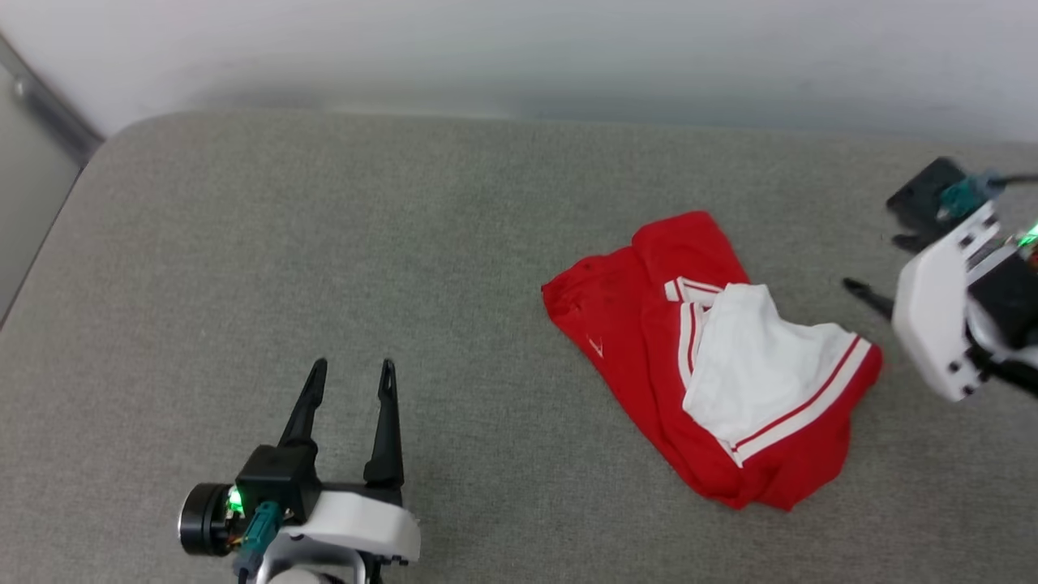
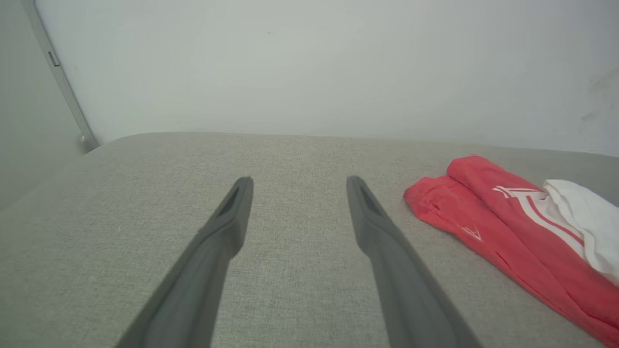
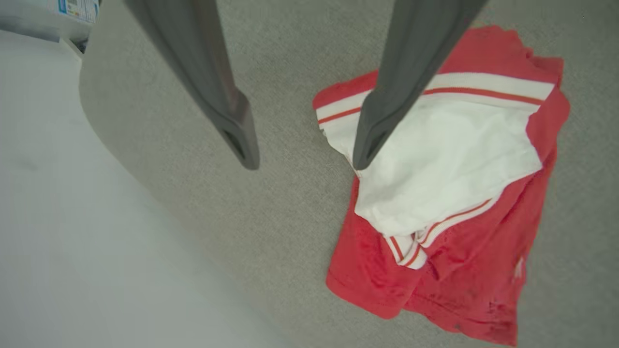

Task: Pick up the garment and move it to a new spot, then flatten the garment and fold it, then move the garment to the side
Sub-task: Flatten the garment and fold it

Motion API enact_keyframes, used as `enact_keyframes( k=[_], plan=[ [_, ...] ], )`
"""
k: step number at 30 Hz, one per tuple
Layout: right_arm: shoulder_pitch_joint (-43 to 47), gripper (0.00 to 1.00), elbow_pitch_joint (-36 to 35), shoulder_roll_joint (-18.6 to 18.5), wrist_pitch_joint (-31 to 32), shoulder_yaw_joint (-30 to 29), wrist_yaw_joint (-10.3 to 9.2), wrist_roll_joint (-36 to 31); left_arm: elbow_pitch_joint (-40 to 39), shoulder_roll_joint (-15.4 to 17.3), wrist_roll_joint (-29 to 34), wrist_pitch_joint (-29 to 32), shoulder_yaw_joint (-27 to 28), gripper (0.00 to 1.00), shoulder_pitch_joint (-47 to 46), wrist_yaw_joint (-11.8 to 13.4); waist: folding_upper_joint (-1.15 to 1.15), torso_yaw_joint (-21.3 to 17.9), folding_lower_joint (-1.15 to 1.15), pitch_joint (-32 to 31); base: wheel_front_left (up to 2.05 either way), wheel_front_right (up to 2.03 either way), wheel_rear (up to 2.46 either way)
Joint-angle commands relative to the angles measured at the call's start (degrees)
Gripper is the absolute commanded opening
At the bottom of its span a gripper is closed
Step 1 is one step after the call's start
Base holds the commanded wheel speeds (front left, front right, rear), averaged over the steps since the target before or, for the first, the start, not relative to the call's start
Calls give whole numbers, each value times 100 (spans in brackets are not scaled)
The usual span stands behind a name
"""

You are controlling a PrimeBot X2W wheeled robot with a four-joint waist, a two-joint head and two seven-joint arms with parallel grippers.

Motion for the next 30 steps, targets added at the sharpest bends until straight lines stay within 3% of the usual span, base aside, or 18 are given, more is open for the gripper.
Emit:
enact_keyframes(
  k=[1, 5, 9, 21, 22, 23, 30],
  plan=[
    [-274, 100, -37, -156, 295, 125, -6, 194, -38, -10, -39, -15, -37, 100, -138, 31, 0, 119, -1, 268, 0, 0, 0],
    [-798, 100, 169, -461, 1251, 574, -5, 698, -110, -8, -154, -15, -191, 100, -384, 78, 0, 262, -1, 641, 0, 0, 0],
    [-1048, 100, 486, -507, 1692, 854, -4, 954, -208, -8, -263, -15, -370, 100, -613, 142, 0, 421, -1, 971, 0, 0, 0],
    [-841, 100, 1166, -348, 1335, 1729, -3, 1403, -276, -9, -460, -15, -548, 100, -981, 248, 0, 616, -1, 1504, 0, 0, 0],
    [-864, 35, 1180, -316, 1199, 1740, -3, 1449, -269, -9, -462, -15, -534, 100, -985, 259, 0, 602, -1, 1487, 0, 0, 0],
    [-909, 0, 1187, -288, 1079, 1754, -3, 1489, -261, -10, -466, -15, -520, 100, -974, 266, 0, 585, -1, 1458, 0, 0, 0],
    [-1493, 0, 1076, -365, 36, 1613, -4, 1803, -172, -9, -394, -15, -393, 100, -773, 219, 0, 426, -1, 1007, 0, 0, 0]
  ],
)
